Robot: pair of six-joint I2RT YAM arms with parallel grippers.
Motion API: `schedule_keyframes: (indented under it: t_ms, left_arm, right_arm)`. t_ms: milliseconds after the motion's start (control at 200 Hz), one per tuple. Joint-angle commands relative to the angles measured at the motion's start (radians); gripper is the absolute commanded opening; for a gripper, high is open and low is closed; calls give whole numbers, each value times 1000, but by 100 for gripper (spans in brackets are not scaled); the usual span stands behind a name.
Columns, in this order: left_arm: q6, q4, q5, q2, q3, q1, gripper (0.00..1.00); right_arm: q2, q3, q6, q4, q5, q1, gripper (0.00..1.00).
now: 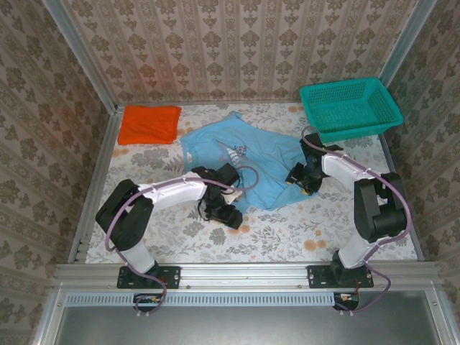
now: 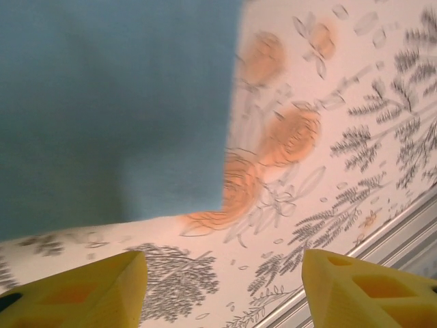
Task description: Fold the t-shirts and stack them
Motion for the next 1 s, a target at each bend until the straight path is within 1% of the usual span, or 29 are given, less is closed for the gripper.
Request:
schedule_keyframes:
  t_ms: [0, 125, 270, 360, 500, 550, 605, 665, 695, 725, 745, 750, 795, 825, 910, 995]
  left_arm:
    - [58, -52, -80, 52, 45, -26, 62]
    - [64, -80, -157, 109, 102, -45, 60]
    - [76, -104, -233, 179, 132, -53, 52]
    - [96, -103, -247, 199, 129, -67, 50]
    - [96, -88, -237, 201, 114, -93, 36]
    - [94, -88, -247, 200, 110, -100, 25]
    - [92, -93, -254, 194, 103, -102, 15]
    - [91, -101, -270, 174, 92, -102, 8]
    - [90, -104, -286, 161, 83, -102, 4]
    - [89, -112, -306, 142, 78, -102, 0]
    - [91, -119, -319, 131, 75, -100, 0]
    - [90, -120, -321, 127, 74, -100, 0]
    - [89, -133, -353, 99, 69, -95, 0]
    - [88, -138, -371, 76, 64, -89, 0]
    - [77, -137, -399, -3, 43, -49, 0]
    - [69, -137, -423, -78, 29, 3, 0]
  right_arm:
    - [17, 37, -17, -53, 32, 3, 54]
    - [20, 37, -13, -44, 26, 9, 53]
    - [42, 41, -8, -38, 20, 18, 53]
    - [47, 36, -1, -30, 16, 19, 52]
    - [51, 32, 9, -22, 9, 30, 51]
    - [52, 29, 11, -18, 9, 31, 49]
    - [54, 27, 13, -13, 6, 34, 45]
    - [57, 28, 15, -13, 7, 34, 39]
    - [57, 25, 15, -12, 7, 34, 34]
    - [61, 26, 15, -12, 9, 35, 27]
    - [62, 29, 13, -18, 11, 35, 20]
    - [62, 29, 13, -18, 11, 35, 20]
    - [60, 40, 5, -36, 20, 35, 9]
    - [54, 42, 0, -41, 22, 34, 5]
    - [29, 41, -11, -51, 32, 34, 0]
    - [2, 42, -18, -67, 46, 33, 0]
